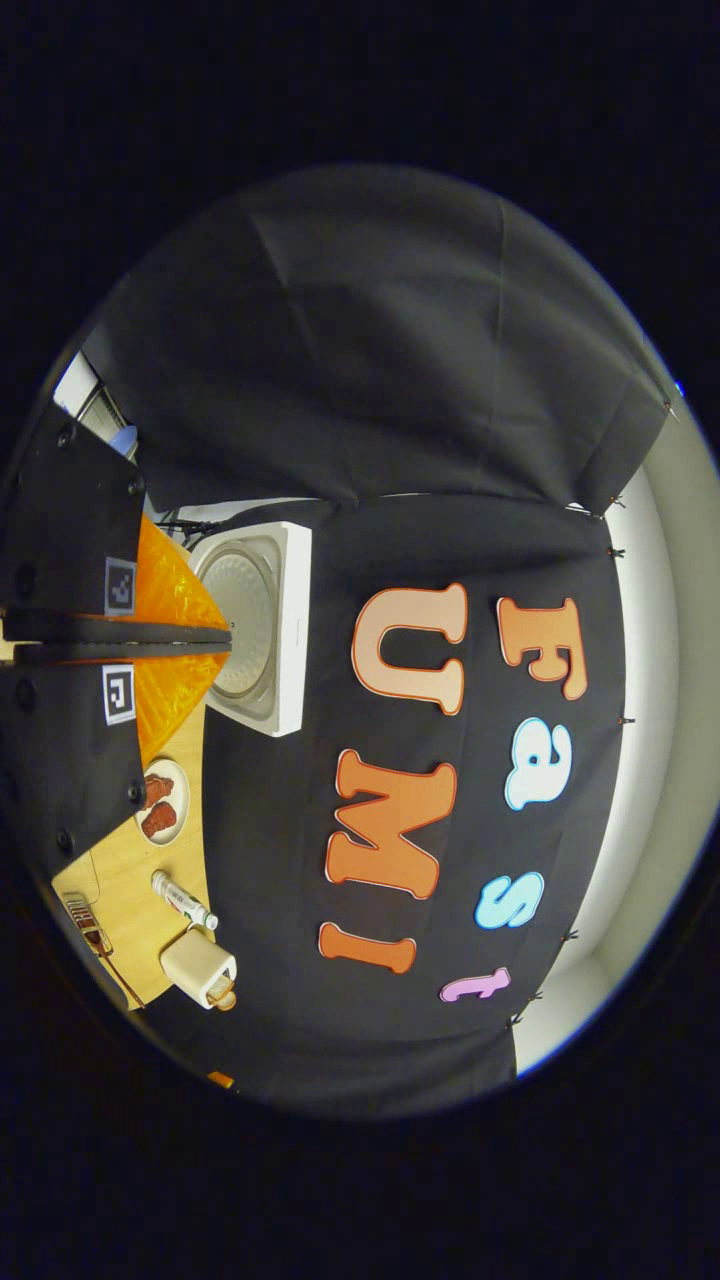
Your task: Close the left gripper, press the button to open the rice cooker; take a wooden spoon from the chopstick holder with the right hand, scoop a spoonful of rice and pour it into the rice cooker, then put the wooden spoon back into the chopstick holder.
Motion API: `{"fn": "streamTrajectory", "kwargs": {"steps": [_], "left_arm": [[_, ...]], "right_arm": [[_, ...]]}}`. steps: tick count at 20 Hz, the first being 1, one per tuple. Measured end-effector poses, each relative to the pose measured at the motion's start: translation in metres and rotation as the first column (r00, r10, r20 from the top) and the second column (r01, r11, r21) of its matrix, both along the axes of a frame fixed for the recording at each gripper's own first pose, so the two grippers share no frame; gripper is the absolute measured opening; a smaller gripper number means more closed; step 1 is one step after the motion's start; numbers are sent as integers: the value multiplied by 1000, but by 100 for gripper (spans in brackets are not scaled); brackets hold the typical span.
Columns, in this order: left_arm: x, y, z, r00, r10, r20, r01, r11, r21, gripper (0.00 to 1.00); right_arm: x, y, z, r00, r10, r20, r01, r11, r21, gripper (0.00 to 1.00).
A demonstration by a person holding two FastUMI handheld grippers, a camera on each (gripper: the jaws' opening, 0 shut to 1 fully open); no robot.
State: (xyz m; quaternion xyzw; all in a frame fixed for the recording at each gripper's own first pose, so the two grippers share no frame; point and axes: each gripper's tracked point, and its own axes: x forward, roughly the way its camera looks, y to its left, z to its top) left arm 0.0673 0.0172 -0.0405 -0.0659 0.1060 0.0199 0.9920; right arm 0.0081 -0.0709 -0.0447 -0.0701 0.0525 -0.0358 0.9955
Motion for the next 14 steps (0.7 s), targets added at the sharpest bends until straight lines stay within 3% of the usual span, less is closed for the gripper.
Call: {"fn": "streamTrajectory", "kwargs": {"steps": [7, 12, 13, 14], "left_arm": [[-13, 3, 8, 999, 48, 23, -49, 999, 23, 5], [-22, 1, 26, 995, 46, 83, -53, 995, 84, 7], [-22, -5, 27, 995, 32, 90, -40, 996, 85, 14], [-30, -10, 34, 995, 21, 96, -28, 996, 80, 39]], "right_arm": [[2, -21, -7, 1000, -25, 16, 25, 1000, -16, 95], [4, -34, -31, 999, -33, -24, 34, 998, 57, 95], [5, -37, -35, 999, -36, -28, 38, 997, 63, 95], [6, -39, -38, 999, -37, -30, 39, 997, 67, 95]]}}
